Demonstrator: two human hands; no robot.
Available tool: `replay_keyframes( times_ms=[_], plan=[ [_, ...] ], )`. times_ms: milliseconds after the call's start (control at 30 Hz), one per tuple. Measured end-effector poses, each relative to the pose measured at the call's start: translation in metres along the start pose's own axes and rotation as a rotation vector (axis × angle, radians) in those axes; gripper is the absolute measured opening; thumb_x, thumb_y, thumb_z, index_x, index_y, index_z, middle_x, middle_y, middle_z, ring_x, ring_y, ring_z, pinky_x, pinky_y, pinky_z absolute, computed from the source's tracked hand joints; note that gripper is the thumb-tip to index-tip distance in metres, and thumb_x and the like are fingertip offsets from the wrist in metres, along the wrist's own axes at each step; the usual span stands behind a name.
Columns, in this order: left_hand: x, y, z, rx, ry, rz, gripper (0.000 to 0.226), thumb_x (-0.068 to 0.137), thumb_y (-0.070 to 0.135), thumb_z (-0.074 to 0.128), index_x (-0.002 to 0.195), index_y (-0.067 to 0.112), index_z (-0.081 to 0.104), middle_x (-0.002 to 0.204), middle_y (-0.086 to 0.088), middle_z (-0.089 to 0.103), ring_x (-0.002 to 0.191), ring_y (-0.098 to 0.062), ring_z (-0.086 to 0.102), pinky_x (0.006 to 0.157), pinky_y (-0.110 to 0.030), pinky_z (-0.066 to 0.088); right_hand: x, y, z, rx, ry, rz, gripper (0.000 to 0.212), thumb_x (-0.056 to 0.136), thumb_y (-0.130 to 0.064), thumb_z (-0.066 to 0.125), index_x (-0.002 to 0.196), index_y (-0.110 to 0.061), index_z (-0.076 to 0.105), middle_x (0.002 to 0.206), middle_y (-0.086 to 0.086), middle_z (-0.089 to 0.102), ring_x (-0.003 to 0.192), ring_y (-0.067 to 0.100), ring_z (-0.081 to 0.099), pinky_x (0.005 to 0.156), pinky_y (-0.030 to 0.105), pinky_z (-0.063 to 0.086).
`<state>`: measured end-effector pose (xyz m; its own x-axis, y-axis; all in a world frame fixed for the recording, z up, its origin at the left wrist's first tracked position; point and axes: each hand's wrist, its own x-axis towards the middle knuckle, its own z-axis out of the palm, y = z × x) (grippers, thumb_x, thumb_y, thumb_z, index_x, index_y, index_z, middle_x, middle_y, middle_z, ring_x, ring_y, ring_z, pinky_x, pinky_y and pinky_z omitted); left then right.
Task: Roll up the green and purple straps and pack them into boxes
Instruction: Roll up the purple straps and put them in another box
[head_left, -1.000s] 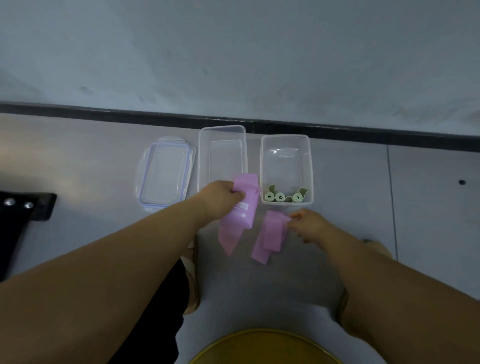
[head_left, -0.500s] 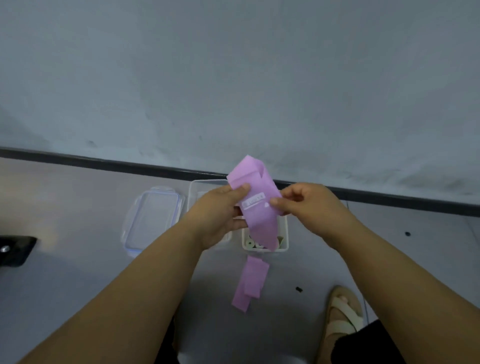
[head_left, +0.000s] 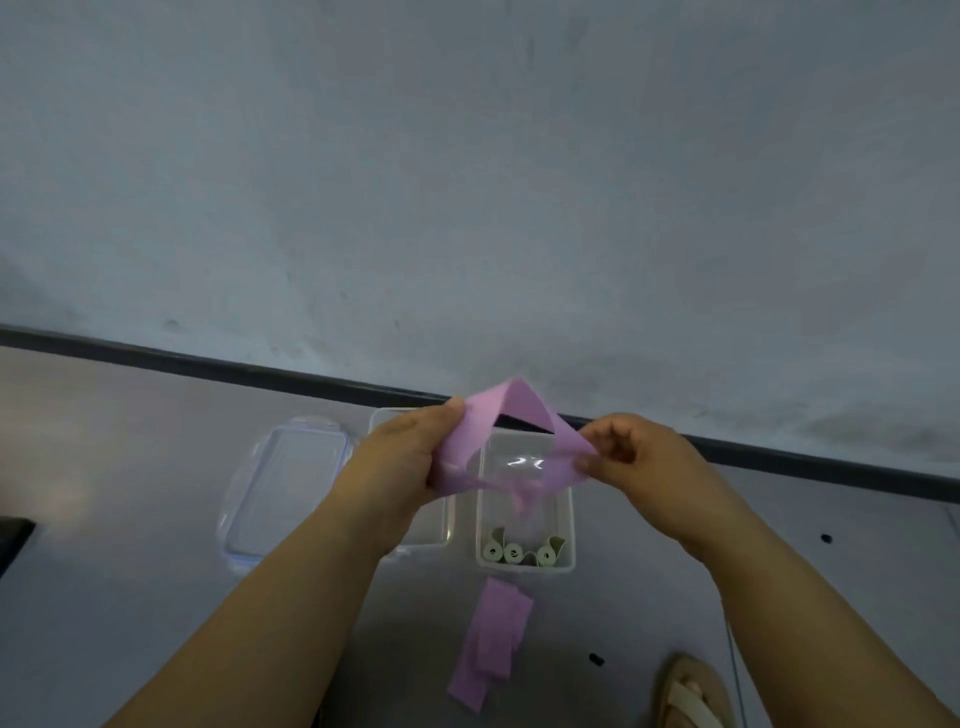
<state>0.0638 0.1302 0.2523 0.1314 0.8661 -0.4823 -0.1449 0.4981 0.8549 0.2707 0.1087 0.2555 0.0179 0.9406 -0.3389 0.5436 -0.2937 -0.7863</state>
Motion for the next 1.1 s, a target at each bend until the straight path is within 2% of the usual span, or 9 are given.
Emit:
replay_keyframes(
  times_ms=[100, 200, 333, 400, 500, 733, 900, 1000, 1100],
  plan=[
    [0.002, -0.001, 0.003, 0.158, 0.01, 0.059, 0.024, 0.092, 0.029, 0.052, 0.095, 0.013, 0.069, 0.09, -0.009, 0.07, 0.09, -0.026, 0.065, 0.085, -0.039, 0.055, 0.005, 0.001, -0.001, -0.038, 0.026, 0.011, 0.02, 0.087, -0.022, 0.061, 0.101, -0.033, 0.051, 0.101, -0.017, 0.053, 0.09, 0.0, 0.053, 0.067, 0.016, 0.042],
    [0.004, -0.004, 0.007, 0.298, 0.001, 0.105, 0.026, 0.089, 0.036, 0.054, 0.087, 0.018, 0.072, 0.093, -0.01, 0.07, 0.094, -0.029, 0.064, 0.091, -0.046, 0.052, 0.006, -0.005, 0.004, 0.047, 0.104, -0.033, 0.009, 0.089, -0.028, 0.058, 0.091, -0.035, 0.052, 0.095, -0.018, 0.056, 0.084, -0.002, 0.054, 0.066, 0.013, 0.042],
    [0.006, -0.008, 0.015, 0.37, 0.026, 0.128, 0.023, 0.089, 0.037, 0.054, 0.083, 0.022, 0.071, 0.091, -0.005, 0.069, 0.093, -0.024, 0.063, 0.086, -0.04, 0.053, 0.005, -0.012, 0.019, 0.125, 0.016, -0.077, 0.016, 0.081, -0.042, 0.061, 0.093, -0.034, 0.056, 0.092, -0.011, 0.061, 0.084, 0.004, 0.061, 0.071, 0.018, 0.05],
    [0.007, -0.008, 0.018, 0.354, 0.026, 0.115, 0.022, 0.09, 0.036, 0.054, 0.081, 0.026, 0.072, 0.088, -0.001, 0.07, 0.09, -0.021, 0.064, 0.081, -0.035, 0.053, 0.007, -0.014, 0.025, 0.119, 0.024, -0.109, 0.015, 0.08, -0.038, 0.064, 0.092, -0.034, 0.057, 0.09, -0.009, 0.061, 0.084, 0.006, 0.06, 0.069, 0.017, 0.05],
    [0.01, -0.009, 0.016, 0.383, 0.007, 0.13, 0.022, 0.089, 0.04, 0.055, 0.081, 0.03, 0.073, 0.09, -0.001, 0.071, 0.091, -0.025, 0.065, 0.085, -0.044, 0.054, 0.011, -0.017, 0.028, 0.147, 0.092, -0.162, 0.006, 0.082, -0.029, 0.066, 0.085, -0.033, 0.063, 0.086, -0.007, 0.066, 0.081, 0.007, 0.062, 0.072, 0.02, 0.052],
    [0.018, -0.005, 0.006, 0.367, 0.069, 0.167, 0.024, 0.078, 0.033, 0.07, 0.087, 0.011, 0.067, 0.087, -0.008, 0.07, 0.086, -0.026, 0.068, 0.08, -0.037, 0.058, 0.018, -0.023, 0.028, 0.116, 0.087, -0.199, 0.005, 0.083, -0.025, 0.065, 0.079, -0.027, 0.065, 0.079, -0.012, 0.064, 0.077, 0.004, 0.06, 0.068, 0.015, 0.048],
    [0.02, 0.001, 0.006, 0.557, -0.02, 0.245, 0.025, 0.079, 0.034, 0.07, 0.102, 0.03, 0.061, 0.101, 0.016, 0.064, 0.096, 0.004, 0.058, 0.078, -0.016, 0.046, 0.019, -0.025, 0.023, 0.161, 0.021, -0.206, 0.005, 0.083, -0.026, 0.063, 0.081, -0.021, 0.064, 0.078, -0.007, 0.066, 0.078, 0.008, 0.063, 0.073, 0.021, 0.051],
    [0.019, 0.005, 0.01, 0.51, -0.072, 0.273, 0.008, 0.081, 0.024, 0.068, 0.089, 0.022, 0.07, 0.084, 0.008, 0.072, 0.08, 0.001, 0.065, 0.072, -0.013, 0.049, 0.022, -0.025, 0.019, 0.185, 0.011, -0.208, 0.01, 0.086, -0.021, 0.06, 0.078, -0.026, 0.062, 0.08, -0.005, 0.065, 0.08, 0.012, 0.063, 0.076, 0.028, 0.052],
    [0.021, 0.005, 0.011, 0.456, -0.064, 0.293, 0.003, 0.082, 0.019, 0.068, 0.082, 0.019, 0.071, 0.077, 0.002, 0.073, 0.076, -0.01, 0.067, 0.074, -0.022, 0.053, 0.024, -0.025, 0.018, 0.288, 0.006, -0.189, 0.009, 0.086, -0.021, 0.06, 0.079, -0.027, 0.063, 0.081, -0.002, 0.067, 0.079, 0.014, 0.065, 0.075, 0.028, 0.056]
  ],
)
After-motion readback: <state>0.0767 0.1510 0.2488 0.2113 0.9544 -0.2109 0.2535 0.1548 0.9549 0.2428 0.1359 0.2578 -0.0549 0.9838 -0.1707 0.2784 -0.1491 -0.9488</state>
